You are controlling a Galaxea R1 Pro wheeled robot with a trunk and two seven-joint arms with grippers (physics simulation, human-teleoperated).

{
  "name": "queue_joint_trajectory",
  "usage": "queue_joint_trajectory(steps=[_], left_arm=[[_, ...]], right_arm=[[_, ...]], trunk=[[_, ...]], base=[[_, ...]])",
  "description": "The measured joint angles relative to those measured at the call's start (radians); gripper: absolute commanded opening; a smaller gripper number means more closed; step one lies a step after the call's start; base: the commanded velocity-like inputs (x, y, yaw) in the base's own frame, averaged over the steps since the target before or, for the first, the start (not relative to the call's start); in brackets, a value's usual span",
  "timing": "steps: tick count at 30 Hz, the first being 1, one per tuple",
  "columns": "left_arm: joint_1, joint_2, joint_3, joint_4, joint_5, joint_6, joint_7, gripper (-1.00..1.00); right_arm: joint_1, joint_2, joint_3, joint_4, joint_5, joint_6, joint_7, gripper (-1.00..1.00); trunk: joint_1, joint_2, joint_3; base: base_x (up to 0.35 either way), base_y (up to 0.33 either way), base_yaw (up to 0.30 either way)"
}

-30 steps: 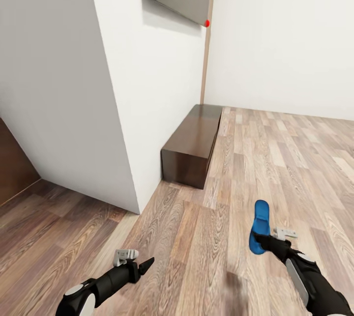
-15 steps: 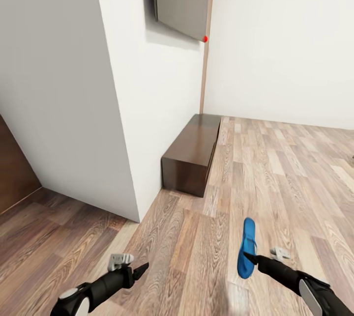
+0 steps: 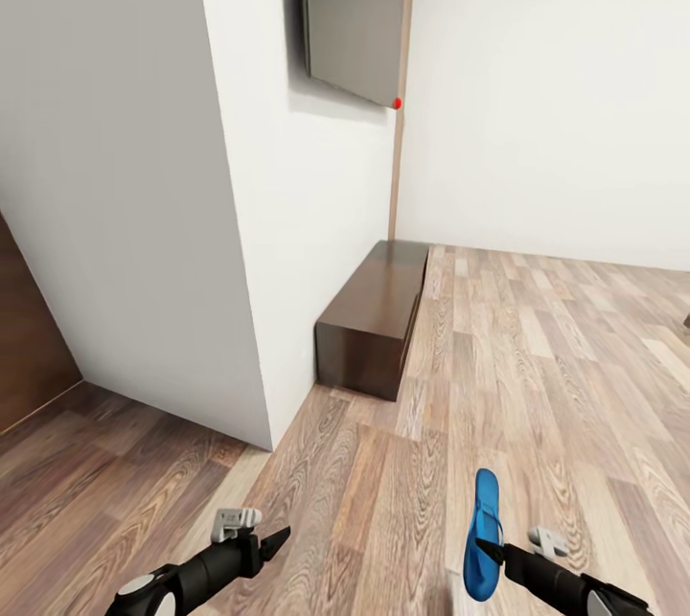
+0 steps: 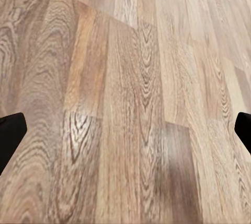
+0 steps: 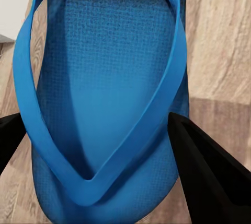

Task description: In the bedroom, move the book from the bed onto either nightstand, and place the two sandals side by side next to the bed.

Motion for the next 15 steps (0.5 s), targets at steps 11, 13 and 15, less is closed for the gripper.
queue_joint_trajectory(steps=[11,13,15], left_arm=[[0.0,-0.019,0.002,0.167,-0.002,-0.135,0.004,1.0],[0.0,-0.049,0.002,0.182,-0.002,-0.147,0.008,1.0],[0.0,-0.057,0.001,0.191,-0.002,-0.15,0.01,1.0]], right_arm=[[0.0,0.003,0.001,0.05,0.004,-0.048,-0.001,-1.0],[0.0,0.004,0.002,0.053,0.005,-0.049,-0.001,-1.0],[0.0,0.005,0.002,0.054,0.004,-0.049,-0.002,-1.0]], trunk=[[-0.005,0.003,0.043],[-0.012,0.016,0.049],[-0.02,0.03,0.055]], base=[[0.0,0.0,0.0],[0.0,0.0,0.0],[0.0,0.0,0.0]])
